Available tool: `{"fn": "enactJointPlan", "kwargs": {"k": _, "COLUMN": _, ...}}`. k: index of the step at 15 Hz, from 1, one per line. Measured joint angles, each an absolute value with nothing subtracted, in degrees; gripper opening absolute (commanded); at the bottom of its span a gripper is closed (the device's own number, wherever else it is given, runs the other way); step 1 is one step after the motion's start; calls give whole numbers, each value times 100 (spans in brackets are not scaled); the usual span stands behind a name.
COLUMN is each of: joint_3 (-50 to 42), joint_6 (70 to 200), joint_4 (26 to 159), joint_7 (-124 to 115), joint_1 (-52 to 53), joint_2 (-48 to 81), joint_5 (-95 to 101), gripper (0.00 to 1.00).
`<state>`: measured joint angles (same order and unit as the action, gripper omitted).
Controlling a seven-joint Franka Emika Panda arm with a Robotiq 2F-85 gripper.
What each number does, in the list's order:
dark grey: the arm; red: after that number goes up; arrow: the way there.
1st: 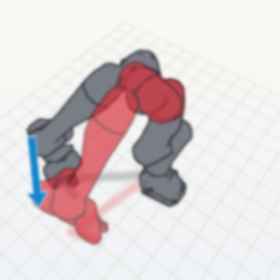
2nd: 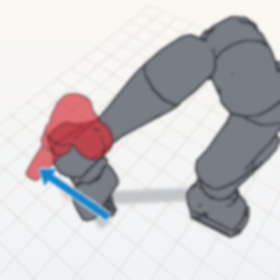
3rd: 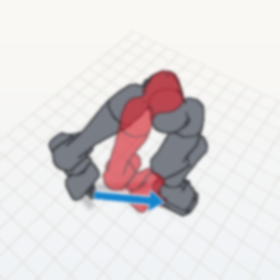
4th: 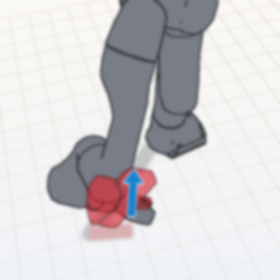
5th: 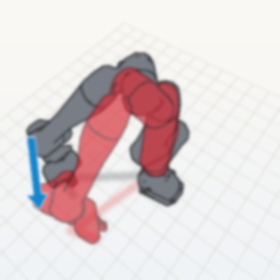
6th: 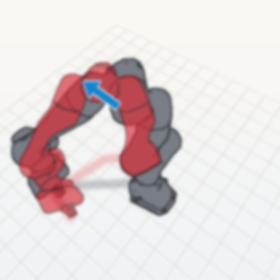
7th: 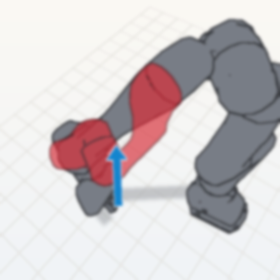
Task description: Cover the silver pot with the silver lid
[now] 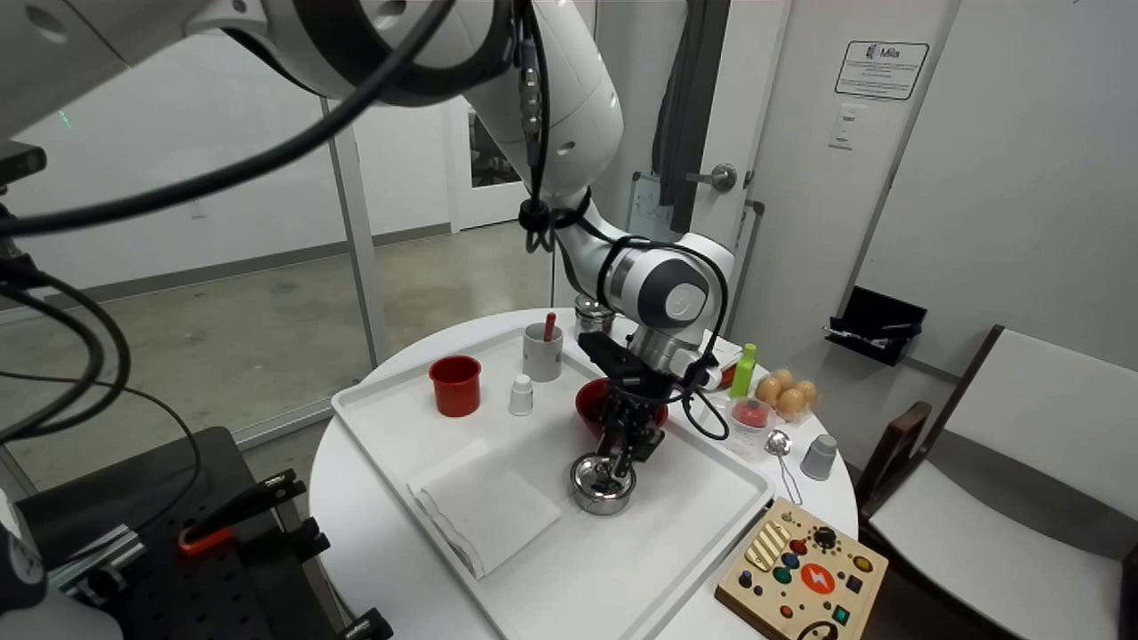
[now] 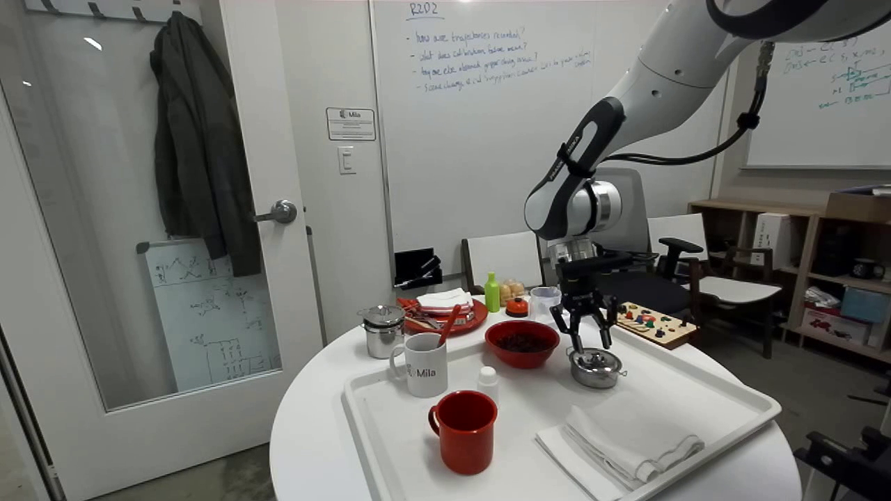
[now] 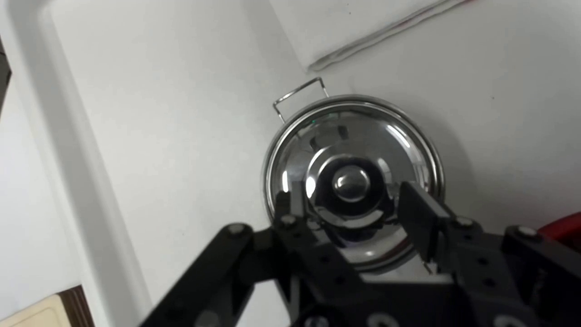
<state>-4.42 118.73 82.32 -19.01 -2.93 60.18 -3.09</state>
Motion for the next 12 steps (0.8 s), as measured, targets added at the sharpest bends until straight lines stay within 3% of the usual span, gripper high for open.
{"fn": "enactJointPlan", "kwargs": {"k": 2, "joint_3": -447, "joint_6": 11873, "joint_4": 8232, "joint_7": -1901, "joint_1": -292, "joint_2": 6018, "joint_5": -309, "gripper": 99}}
{"fn": "enactJointPlan", "kwargs": {"k": 12, "joint_3": -442, "joint_6": 11988, "joint_4": 8305, "joint_7": -1721, "joint_1": -293, "joint_2": 5797, "joint_5": -309, "gripper": 100}}
